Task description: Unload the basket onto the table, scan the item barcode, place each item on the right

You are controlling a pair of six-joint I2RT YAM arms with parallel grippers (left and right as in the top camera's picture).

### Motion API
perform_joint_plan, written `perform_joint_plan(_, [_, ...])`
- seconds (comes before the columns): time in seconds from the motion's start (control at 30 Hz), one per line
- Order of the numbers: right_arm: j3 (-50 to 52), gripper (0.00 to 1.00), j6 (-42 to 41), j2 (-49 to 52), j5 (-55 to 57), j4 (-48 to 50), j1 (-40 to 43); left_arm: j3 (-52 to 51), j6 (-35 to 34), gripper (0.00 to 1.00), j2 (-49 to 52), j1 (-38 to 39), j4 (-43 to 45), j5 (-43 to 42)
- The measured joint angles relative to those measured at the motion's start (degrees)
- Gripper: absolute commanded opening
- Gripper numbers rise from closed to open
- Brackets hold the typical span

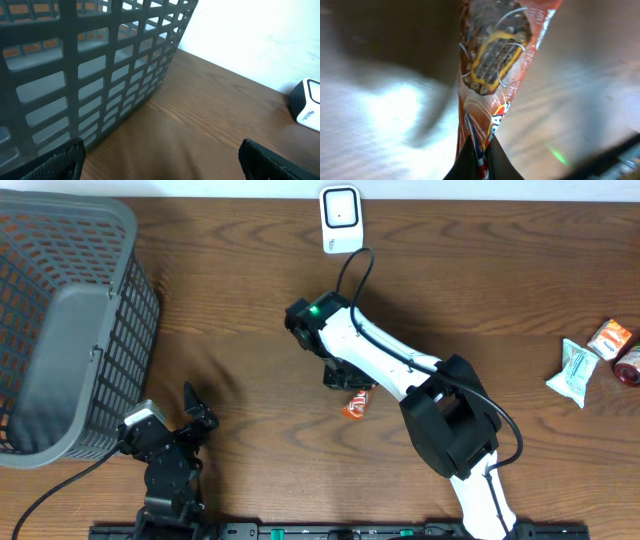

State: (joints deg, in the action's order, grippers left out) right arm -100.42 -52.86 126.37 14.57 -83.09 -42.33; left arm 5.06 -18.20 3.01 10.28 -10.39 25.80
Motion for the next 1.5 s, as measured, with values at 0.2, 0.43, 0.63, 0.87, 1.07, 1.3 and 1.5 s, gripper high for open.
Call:
perform_joint_plan(0.2, [0.0, 0.01, 3.6, 0.0, 2.8, -3.0, 0.0, 0.0, 0.0, 0.98, 0.0, 0.0, 0.0, 0.0])
perform_joint_plan(0.43, [0.1, 0.02, 8.5, 0.0, 7.4, -14.0, 0.0, 0.0, 0.0, 0.98, 0.0, 0.0, 0.0, 0.0])
perform_joint_plan(0.63, [0.1, 0.02, 10.1, 0.0, 7.0, -13.9, 0.0, 0.0, 0.0, 0.98, 0.0, 0.0, 0.0, 0.0])
perform_joint_plan(0.87, [0.7, 0.01, 10.2, 0.0, 6.1, -14.2, -0.8, 0.0, 0.0, 0.98, 0.0, 0.0, 0.0, 0.0])
perform_joint_plan(1.07, [2.9, 0.6, 13.2, 0.0, 8.6, -13.7, -2.0, 0.0, 0.0, 0.98, 0.0, 0.0, 0.0, 0.0])
perform_joint_plan(1.3, [3.5, 0.94, 16.3, 0.0, 10.9, -8.6, -2.3, 0.0, 0.0, 0.98, 0.0, 0.0, 0.0, 0.0])
perform_joint_plan(1.5, [2.0, 0.97, 16.3, 0.0, 7.7, -7.6, -2.3, 0.0, 0.0, 0.98, 0.0, 0.0, 0.0, 0.0])
